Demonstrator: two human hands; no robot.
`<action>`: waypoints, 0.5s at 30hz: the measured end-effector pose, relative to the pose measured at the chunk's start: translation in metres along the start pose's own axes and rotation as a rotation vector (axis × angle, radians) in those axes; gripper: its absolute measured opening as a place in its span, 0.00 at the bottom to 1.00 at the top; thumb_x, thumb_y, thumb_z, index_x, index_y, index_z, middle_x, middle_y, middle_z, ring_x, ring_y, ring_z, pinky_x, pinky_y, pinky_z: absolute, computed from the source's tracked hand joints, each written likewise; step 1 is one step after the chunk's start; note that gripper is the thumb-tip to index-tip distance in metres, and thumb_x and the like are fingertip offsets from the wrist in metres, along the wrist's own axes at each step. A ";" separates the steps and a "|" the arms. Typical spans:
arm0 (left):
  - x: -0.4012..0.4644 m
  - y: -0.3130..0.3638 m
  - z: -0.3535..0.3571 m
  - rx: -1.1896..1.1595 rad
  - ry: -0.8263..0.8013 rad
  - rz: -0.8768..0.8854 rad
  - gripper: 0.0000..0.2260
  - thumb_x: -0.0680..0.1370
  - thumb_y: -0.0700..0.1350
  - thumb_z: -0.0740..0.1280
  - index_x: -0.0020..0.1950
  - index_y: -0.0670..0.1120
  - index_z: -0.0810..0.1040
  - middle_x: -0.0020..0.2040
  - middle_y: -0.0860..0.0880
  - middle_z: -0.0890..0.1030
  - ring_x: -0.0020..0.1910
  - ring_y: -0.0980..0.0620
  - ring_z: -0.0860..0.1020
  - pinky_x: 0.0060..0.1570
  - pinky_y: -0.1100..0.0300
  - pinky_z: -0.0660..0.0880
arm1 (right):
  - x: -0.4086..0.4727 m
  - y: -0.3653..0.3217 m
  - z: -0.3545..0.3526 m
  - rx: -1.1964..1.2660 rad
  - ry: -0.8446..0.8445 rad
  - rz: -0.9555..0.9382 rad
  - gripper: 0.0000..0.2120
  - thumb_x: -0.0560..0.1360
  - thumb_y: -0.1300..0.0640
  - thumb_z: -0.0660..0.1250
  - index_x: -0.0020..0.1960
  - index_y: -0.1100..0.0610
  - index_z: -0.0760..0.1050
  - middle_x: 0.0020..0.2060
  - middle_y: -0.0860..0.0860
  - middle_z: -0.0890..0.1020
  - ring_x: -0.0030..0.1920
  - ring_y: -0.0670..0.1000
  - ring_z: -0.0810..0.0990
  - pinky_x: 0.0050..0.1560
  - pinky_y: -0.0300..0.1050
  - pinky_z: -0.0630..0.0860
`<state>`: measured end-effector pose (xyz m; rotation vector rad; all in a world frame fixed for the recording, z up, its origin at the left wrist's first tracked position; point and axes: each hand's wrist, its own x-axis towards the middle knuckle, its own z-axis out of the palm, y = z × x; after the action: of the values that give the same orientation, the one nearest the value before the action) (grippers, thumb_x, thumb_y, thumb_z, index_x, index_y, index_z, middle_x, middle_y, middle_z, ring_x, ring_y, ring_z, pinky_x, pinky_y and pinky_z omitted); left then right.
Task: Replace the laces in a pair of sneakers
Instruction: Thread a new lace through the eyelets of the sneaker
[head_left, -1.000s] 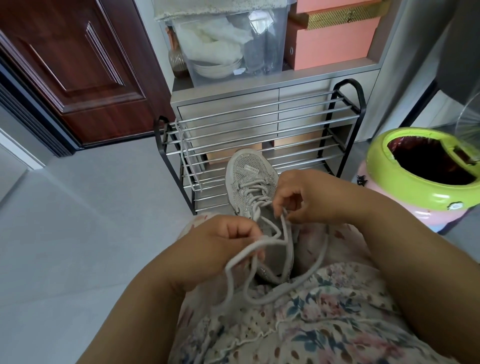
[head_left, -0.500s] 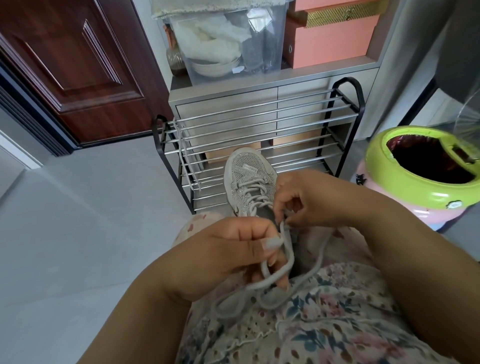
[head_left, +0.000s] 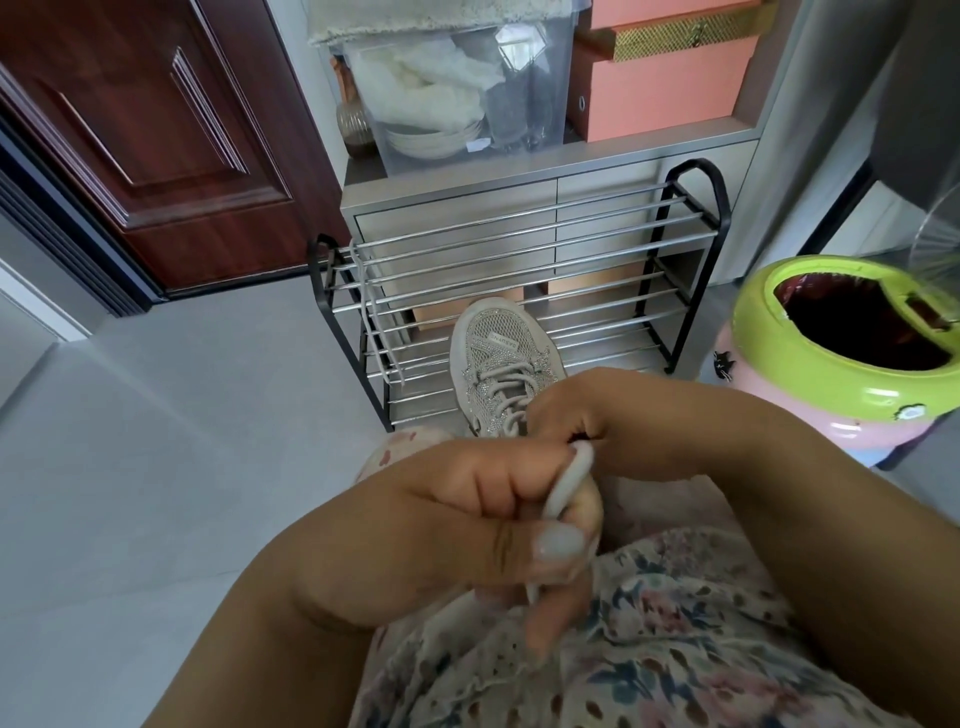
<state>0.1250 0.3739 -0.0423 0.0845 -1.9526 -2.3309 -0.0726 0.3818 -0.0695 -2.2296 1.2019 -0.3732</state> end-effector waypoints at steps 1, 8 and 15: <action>-0.001 0.002 -0.002 0.035 0.066 -0.002 0.09 0.78 0.48 0.67 0.43 0.43 0.74 0.31 0.46 0.77 0.26 0.55 0.72 0.27 0.67 0.67 | -0.001 -0.002 -0.001 0.030 0.007 0.020 0.08 0.72 0.62 0.68 0.42 0.49 0.80 0.37 0.42 0.79 0.40 0.40 0.77 0.41 0.35 0.71; -0.003 0.002 -0.020 0.268 0.591 -0.141 0.06 0.72 0.49 0.72 0.46 0.48 0.82 0.35 0.50 0.80 0.34 0.54 0.76 0.34 0.59 0.75 | -0.008 0.000 -0.023 0.315 0.217 0.181 0.04 0.73 0.56 0.69 0.45 0.55 0.81 0.33 0.51 0.80 0.32 0.46 0.76 0.34 0.40 0.74; -0.011 -0.005 -0.032 0.588 0.430 -0.360 0.09 0.73 0.54 0.66 0.45 0.53 0.84 0.32 0.56 0.77 0.33 0.59 0.74 0.36 0.66 0.72 | -0.020 0.027 -0.030 0.859 0.143 0.204 0.04 0.68 0.62 0.71 0.37 0.55 0.82 0.27 0.48 0.78 0.25 0.44 0.73 0.25 0.33 0.70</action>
<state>0.1391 0.3446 -0.0536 0.9567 -2.4318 -1.6035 -0.1160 0.3761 -0.0614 -1.3497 1.0475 -0.7978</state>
